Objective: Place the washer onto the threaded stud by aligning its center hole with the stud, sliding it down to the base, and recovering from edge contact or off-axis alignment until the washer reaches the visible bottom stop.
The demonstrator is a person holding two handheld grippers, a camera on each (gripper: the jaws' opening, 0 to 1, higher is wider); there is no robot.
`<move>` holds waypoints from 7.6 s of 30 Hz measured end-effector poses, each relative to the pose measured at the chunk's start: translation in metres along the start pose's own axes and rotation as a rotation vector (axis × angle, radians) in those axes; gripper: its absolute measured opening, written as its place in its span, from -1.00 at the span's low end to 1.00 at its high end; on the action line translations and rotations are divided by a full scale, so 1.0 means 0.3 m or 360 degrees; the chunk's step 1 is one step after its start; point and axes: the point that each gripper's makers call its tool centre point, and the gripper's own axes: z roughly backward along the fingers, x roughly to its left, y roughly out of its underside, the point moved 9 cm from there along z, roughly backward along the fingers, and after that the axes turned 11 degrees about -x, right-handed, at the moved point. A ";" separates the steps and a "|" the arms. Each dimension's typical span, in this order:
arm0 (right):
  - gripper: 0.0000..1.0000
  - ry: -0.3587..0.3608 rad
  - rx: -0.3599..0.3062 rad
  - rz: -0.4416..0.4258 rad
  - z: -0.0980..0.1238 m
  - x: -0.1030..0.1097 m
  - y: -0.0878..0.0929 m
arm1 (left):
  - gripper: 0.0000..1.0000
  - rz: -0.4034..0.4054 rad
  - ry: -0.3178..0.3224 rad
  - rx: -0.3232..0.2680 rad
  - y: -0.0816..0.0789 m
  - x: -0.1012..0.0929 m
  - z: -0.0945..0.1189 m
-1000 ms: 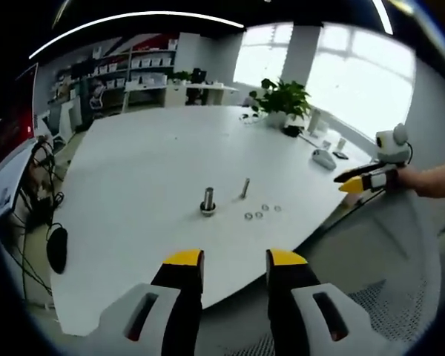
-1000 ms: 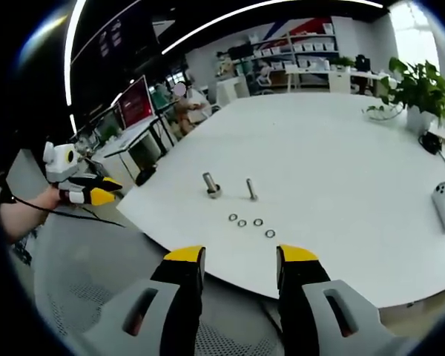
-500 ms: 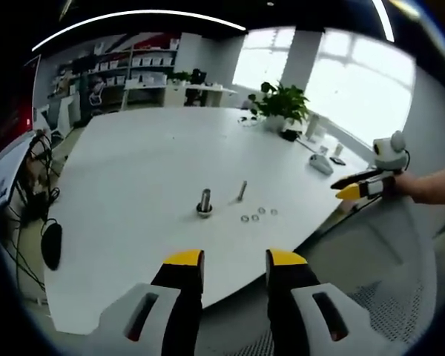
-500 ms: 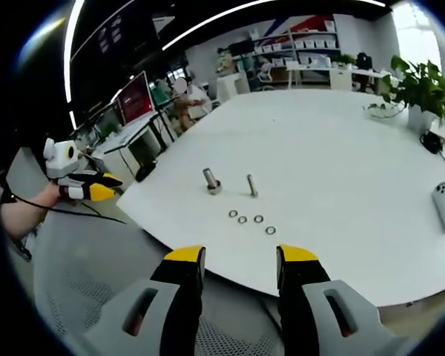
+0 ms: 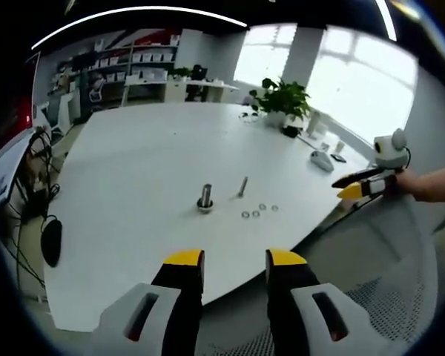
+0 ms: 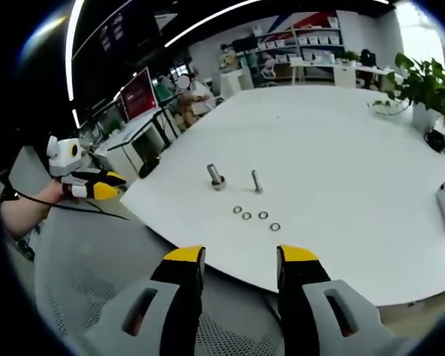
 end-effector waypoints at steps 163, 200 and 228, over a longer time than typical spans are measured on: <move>-0.71 -0.0214 0.1188 0.1130 -0.589 -0.122 0.063 | -0.45 -0.0013 -0.0011 0.0043 0.010 0.010 -0.002; -0.74 -0.0193 0.0818 0.0848 -0.626 -0.087 -0.162 | -0.43 0.0001 -0.0001 0.0039 0.013 0.012 -0.003; -0.73 -0.0240 0.0826 0.0972 -0.731 -0.047 -0.227 | -0.43 -0.0003 0.0020 0.0050 0.016 0.008 -0.006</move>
